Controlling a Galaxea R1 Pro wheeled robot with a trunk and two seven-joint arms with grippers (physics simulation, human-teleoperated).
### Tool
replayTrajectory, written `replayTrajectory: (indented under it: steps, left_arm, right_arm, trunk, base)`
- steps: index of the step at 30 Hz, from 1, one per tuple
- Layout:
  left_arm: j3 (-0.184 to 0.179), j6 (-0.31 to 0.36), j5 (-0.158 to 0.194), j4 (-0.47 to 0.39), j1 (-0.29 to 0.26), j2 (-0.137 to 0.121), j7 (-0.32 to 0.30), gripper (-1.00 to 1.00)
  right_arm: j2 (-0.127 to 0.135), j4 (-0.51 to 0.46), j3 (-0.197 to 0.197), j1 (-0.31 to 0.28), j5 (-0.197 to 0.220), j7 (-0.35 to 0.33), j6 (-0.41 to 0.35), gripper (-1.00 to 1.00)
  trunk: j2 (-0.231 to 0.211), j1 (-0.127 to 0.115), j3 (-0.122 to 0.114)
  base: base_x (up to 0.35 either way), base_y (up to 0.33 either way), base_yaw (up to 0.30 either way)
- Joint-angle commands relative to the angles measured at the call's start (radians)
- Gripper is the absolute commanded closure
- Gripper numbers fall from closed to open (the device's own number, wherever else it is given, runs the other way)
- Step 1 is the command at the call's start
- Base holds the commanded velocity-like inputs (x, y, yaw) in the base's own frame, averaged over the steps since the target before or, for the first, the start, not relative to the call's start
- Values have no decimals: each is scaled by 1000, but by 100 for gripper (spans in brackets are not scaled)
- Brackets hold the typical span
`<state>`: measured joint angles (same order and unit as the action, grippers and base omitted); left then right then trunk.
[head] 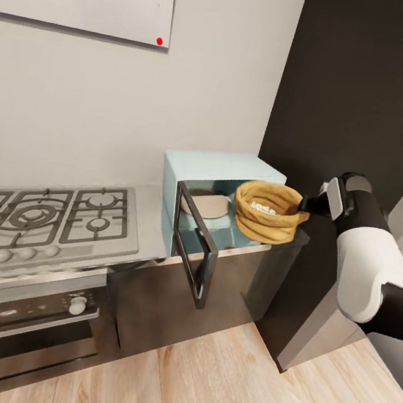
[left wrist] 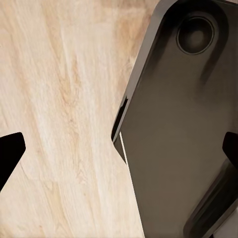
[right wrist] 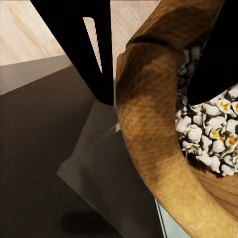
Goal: In the kitchen, take the popcorn bag from the countertop, put it into the microwave, and heat it until the popcorn is cooked so the cooked popcorn ends up inside the bag.
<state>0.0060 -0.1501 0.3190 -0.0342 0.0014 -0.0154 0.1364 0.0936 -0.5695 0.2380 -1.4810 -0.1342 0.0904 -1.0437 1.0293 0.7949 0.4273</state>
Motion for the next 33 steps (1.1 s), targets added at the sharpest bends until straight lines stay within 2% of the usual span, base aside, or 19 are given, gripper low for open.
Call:
replayTrajectory:
  steps: [1, 7, 9, 16, 26, 33]
  left_arm:
    - [0, -2, 3, -1, 0, 0, 2, -100]
    - [0, -2, 3, -1, 0, 0, 2, -100]
    - [0, -2, 3, -1, 0, 0, 2, -100]
    - [1, -2, 5, -1, 0, -1, 2, -100]
    - [2, -1, 5, -1, 0, 0, 2, -100]
    - [2, -2, 5, -1, 0, 0, 2, -100]
  right_arm:
    - [0, 10, 4, -1, -4, -3, -3, 100]
    - [0, 61, 4, -1, 65, -3, -3, 100]
    - [1, 85, 4, -1, 74, -3, -3, 100]
    - [2, 91, 3, -1, 76, -2, -3, 100]
    - [2, 90, 3, -1, 74, -2, -3, 100]
    - [2, 90, 3, -1, 74, -1, -3, 100]
  trunk:
    - [1, 0, 1]
    - [1, 0, 1]
    - [1, 0, 1]
    - [1, 0, 1]
    - [1, 0, 1]
    - [1, 0, 1]
  base:
    - [0, 0, 0]
    - [0, 0, 0]
    - [0, 0, 0]
    - [0, 19, 0]
    - [0, 216, 0]
    - [0, 66, 0]
